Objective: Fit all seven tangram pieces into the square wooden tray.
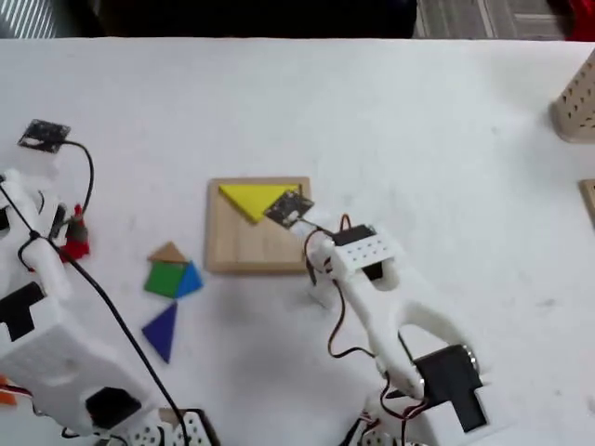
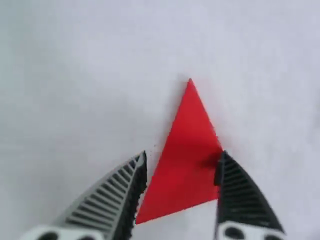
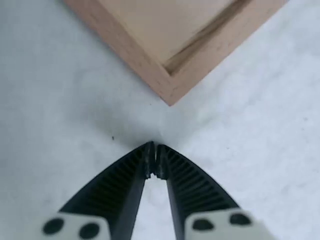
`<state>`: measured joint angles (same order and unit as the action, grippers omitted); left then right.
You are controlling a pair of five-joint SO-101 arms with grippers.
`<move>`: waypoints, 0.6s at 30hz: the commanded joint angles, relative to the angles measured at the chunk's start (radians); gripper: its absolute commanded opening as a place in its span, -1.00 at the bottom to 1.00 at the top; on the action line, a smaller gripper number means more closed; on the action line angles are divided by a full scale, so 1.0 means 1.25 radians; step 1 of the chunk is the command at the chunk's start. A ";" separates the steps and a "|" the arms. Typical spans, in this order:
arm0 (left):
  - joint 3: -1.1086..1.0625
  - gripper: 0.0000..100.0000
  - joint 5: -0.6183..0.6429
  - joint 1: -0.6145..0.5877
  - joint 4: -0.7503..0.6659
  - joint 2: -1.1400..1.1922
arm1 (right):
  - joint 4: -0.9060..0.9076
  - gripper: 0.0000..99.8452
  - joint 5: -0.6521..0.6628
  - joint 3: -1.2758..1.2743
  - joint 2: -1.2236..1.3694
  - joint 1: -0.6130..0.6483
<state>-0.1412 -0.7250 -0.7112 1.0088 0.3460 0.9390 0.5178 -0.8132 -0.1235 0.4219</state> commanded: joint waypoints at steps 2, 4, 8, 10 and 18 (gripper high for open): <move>0.010 -0.62 0.179 0.021 -0.004 -0.067 | 0.004 -0.96 0.011 -0.001 -0.026 0.013; 0.010 -0.52 0.163 0.020 0.034 -0.073 | 0.004 -0.96 0.012 -0.001 -0.026 0.013; 0.009 -0.31 -0.039 0.025 0.120 -0.084 | 0.004 -0.96 0.012 -0.001 -0.026 0.013; 0.009 -0.29 -0.101 0.025 0.129 -0.085 | 0.004 -0.96 0.012 -0.001 -0.026 0.012; 0.007 -0.30 -0.126 0.020 0.069 -0.082 | 0.004 -0.96 0.012 -0.001 -0.026 0.012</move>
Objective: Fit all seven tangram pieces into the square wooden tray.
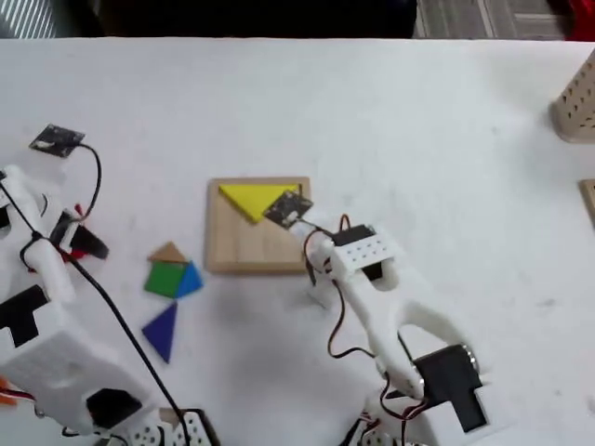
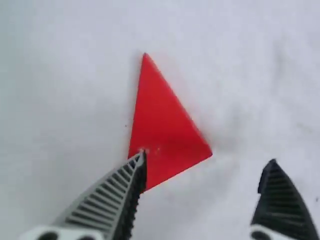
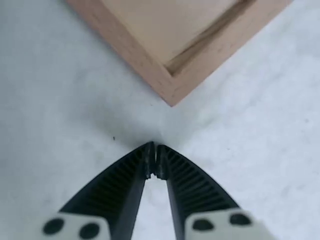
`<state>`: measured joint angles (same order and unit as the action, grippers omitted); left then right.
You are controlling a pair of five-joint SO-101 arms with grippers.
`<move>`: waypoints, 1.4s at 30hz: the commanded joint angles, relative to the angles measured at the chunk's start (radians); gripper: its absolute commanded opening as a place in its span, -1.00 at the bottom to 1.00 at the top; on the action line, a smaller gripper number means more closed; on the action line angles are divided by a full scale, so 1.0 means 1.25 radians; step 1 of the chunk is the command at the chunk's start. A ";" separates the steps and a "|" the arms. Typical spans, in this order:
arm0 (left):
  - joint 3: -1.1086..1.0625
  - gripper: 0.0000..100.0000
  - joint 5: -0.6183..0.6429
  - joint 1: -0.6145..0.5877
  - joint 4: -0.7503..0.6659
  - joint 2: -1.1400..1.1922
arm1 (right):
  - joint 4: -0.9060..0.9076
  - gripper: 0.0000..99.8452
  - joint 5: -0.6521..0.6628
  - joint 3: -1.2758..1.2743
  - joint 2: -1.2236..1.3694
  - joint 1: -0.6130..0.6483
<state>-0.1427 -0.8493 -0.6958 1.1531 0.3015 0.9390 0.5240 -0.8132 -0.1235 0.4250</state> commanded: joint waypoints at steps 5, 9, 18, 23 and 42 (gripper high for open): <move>0.011 -0.24 -0.103 -0.001 -0.117 -0.017 | 0.004 -0.96 0.007 -0.001 -0.026 0.009; 0.011 -0.08 -0.163 -0.006 -0.130 0.020 | 0.004 -0.96 0.007 -0.001 -0.026 0.010; 0.011 -0.18 -0.177 -0.026 -0.221 0.084 | 0.004 -0.96 0.007 -0.001 -0.026 0.010; 0.011 -0.18 -0.172 -0.024 -0.252 0.118 | 0.004 -0.96 0.007 -0.001 -0.026 0.010; 0.010 -0.67 -0.173 -0.009 -0.184 0.128 | 0.004 -0.96 0.006 -0.001 -0.026 0.009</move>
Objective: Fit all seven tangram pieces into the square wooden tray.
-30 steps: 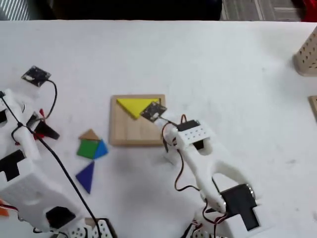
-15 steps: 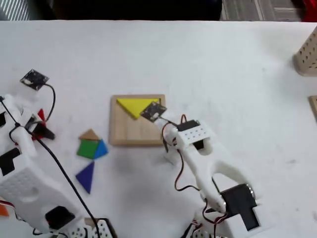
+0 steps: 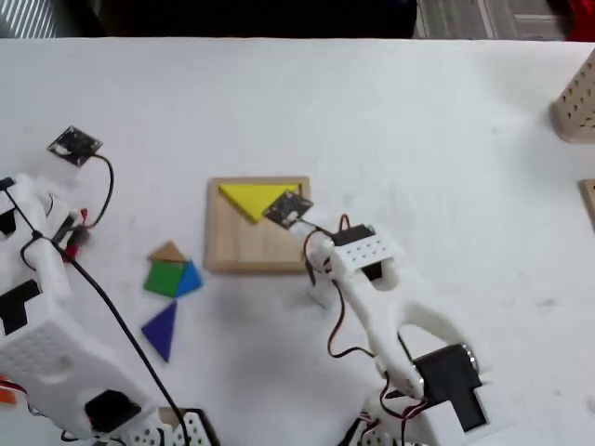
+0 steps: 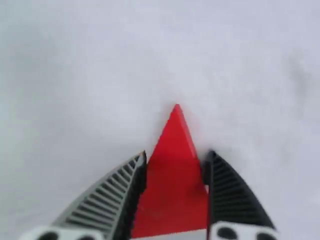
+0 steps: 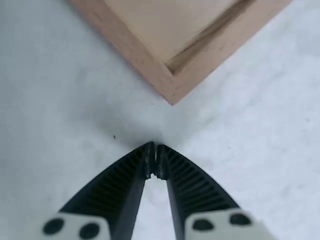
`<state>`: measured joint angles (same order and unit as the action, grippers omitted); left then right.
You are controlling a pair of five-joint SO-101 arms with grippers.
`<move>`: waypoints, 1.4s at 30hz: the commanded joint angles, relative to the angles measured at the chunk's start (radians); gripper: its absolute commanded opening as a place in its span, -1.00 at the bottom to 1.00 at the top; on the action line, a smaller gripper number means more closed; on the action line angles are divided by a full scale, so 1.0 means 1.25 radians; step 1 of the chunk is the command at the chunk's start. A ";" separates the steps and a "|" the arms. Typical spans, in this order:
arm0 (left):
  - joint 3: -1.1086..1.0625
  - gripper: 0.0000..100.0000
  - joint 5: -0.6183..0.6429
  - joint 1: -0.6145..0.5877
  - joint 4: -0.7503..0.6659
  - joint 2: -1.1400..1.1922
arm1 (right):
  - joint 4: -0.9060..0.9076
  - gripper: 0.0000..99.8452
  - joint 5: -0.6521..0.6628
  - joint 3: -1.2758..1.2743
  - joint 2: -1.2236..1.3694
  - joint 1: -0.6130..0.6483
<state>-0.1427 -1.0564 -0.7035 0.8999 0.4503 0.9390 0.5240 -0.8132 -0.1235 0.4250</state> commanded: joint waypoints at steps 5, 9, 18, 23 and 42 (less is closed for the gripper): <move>0.012 -0.65 -0.011 -0.003 0.052 0.004 | 0.004 -0.96 0.006 -0.001 -0.026 0.010; 0.072 -0.40 -0.006 -0.030 0.126 -0.025 | 0.004 -0.96 0.006 -0.001 -0.026 0.010; 0.166 -0.17 -0.022 -0.073 0.286 -0.072 | 0.004 -0.96 0.006 -0.001 -0.026 0.010; 0.188 -0.22 -0.075 -0.073 0.258 -0.002 | 0.004 -0.96 0.006 -0.001 -0.026 0.010; 0.331 -0.38 -0.302 -0.080 0.281 0.196 | 0.003 -0.96 0.006 -0.006 -0.026 0.010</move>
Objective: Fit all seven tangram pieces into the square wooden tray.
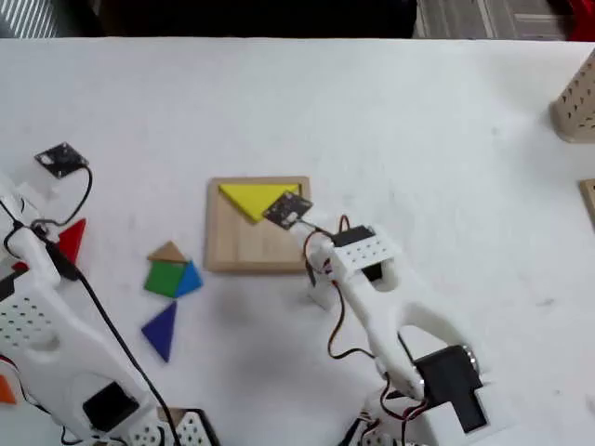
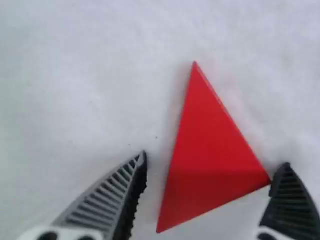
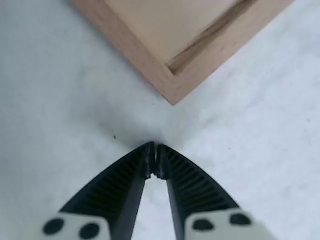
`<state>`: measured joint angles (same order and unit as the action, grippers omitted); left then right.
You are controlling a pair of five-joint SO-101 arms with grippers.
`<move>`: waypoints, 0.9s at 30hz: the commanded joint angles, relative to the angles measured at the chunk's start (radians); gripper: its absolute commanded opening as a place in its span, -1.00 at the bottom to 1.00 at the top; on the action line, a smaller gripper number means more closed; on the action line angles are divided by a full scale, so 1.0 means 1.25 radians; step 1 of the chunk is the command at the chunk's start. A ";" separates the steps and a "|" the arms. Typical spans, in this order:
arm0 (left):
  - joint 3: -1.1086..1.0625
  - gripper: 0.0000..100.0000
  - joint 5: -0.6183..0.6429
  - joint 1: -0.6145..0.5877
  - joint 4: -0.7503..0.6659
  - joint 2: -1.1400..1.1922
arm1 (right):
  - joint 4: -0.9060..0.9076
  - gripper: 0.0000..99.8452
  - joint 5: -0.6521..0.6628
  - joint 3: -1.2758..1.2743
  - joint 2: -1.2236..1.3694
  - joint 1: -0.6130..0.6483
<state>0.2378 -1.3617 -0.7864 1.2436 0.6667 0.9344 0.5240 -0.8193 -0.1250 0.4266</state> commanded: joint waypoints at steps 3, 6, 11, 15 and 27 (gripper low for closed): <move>0.027 -0.55 -0.090 -0.012 0.007 0.056 | 0.007 -0.96 0.006 -0.001 -0.025 0.009; 0.027 -0.57 -0.095 -0.012 0.011 0.067 | 0.007 -0.96 0.006 -0.001 -0.025 0.009; 0.027 -0.58 -0.092 -0.014 0.015 0.068 | 0.007 -0.96 0.006 -0.001 -0.025 0.009; 0.028 -0.58 -0.091 -0.013 0.060 0.066 | 0.007 -0.96 0.006 -0.001 -0.025 0.009; 0.200 -0.58 -0.088 -0.012 0.401 0.025 | 0.007 -0.96 0.006 -0.001 -0.025 0.009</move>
<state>0.4020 -1.3848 -0.7894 1.6226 0.7204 0.9344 0.5240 -0.8209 -0.1250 0.4266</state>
